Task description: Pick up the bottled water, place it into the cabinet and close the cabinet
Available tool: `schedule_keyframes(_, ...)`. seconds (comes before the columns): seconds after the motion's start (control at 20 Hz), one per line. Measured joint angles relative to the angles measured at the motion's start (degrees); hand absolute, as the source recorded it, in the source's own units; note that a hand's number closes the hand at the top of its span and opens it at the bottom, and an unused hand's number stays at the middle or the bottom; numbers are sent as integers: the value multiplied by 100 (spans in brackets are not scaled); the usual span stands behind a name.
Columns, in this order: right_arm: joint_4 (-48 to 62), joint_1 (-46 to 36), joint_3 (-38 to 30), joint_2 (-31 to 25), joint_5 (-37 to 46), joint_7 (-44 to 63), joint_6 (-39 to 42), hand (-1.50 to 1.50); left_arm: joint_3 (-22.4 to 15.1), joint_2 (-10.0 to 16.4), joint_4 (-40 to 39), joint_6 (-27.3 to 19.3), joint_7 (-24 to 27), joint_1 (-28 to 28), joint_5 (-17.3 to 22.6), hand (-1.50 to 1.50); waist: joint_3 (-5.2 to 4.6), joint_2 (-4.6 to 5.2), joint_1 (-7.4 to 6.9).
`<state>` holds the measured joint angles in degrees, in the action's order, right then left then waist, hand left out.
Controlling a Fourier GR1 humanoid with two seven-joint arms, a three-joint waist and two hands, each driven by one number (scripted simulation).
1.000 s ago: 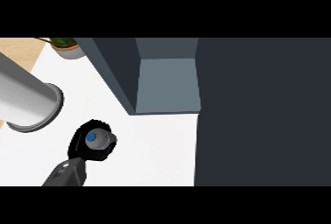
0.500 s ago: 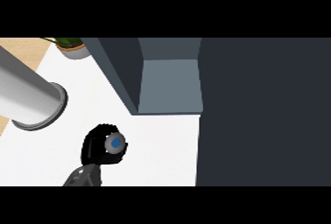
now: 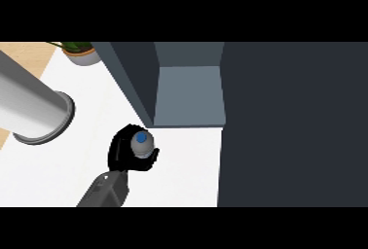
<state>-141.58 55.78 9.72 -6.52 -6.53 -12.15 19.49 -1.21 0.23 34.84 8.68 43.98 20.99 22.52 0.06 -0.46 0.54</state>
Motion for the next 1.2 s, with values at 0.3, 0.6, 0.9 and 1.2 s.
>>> schedule_keyframes(0.3,64,-113,-73,51,-31,21,2,-150,-1009,-18,1025,-1195,-577,100,372,150,-2,7,-7)
schedule_keyframes(0.6,82,-34,-14,135,-48,-52,48,-150,-1834,-21,1795,-2563,-1290,656,605,150,-4,18,55)
schedule_keyframes(0.9,143,-261,-258,127,-128,-13,84,-150,-2266,-22,1562,-3540,-1819,1598,759,150,-6,46,112)
schedule_keyframes(1.2,154,-335,-462,60,-238,16,202,-150,-2351,-23,793,-4107,-2060,2485,1120,150,-7,76,195)
